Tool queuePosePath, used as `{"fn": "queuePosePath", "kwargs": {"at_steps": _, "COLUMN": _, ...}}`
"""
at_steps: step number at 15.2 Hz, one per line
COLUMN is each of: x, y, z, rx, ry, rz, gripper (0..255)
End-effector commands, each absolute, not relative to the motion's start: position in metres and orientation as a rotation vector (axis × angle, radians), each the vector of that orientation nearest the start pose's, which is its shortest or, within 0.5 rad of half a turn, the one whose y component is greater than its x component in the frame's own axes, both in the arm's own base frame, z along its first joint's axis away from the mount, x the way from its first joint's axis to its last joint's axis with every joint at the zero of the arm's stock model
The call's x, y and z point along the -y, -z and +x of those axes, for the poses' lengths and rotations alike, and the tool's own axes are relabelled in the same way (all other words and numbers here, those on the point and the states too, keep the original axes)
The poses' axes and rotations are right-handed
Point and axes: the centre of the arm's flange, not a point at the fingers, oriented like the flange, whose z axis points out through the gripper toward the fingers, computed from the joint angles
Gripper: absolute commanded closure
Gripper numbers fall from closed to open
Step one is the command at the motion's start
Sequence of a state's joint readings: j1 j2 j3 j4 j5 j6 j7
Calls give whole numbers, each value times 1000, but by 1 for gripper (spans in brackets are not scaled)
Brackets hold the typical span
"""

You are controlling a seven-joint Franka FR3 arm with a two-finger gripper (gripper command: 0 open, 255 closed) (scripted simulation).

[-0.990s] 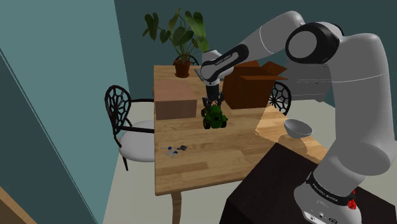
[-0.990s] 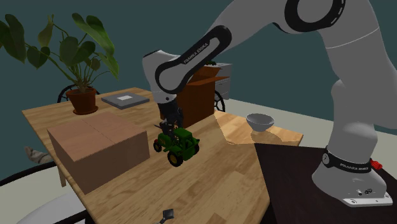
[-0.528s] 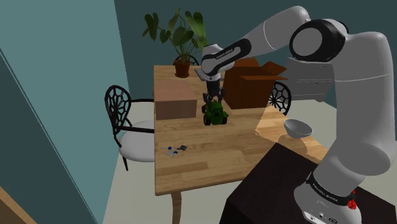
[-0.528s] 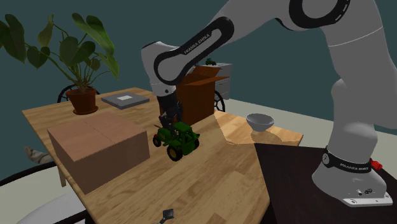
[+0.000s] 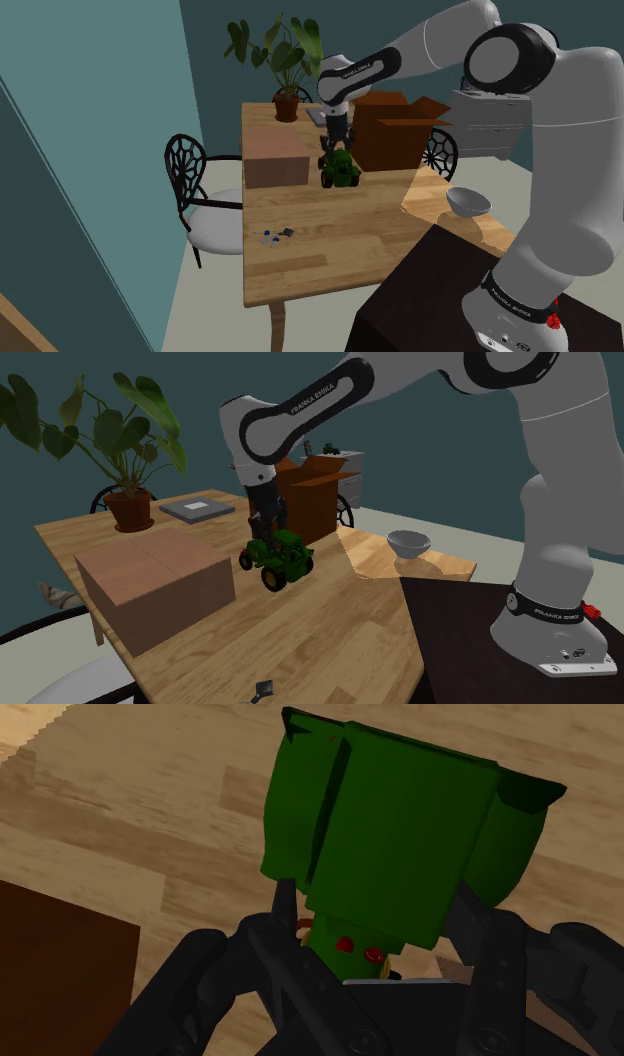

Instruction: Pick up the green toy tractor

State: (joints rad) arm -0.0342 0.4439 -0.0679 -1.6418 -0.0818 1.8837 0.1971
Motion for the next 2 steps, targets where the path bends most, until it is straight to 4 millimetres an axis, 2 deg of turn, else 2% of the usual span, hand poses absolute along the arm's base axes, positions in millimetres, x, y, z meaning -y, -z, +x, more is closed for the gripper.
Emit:
{"fn": "queuePosePath", "kwargs": {"at_steps": 1, "x": 67, "y": -352, "z": 646, "rx": -424, "ry": -316, "rz": -3212, "gripper": 255}}
{"fn": "queuePosePath", "kwargs": {"at_steps": 2, "x": 67, "y": -352, "z": 646, "rx": -424, "ry": -316, "rz": -3212, "gripper": 255}}
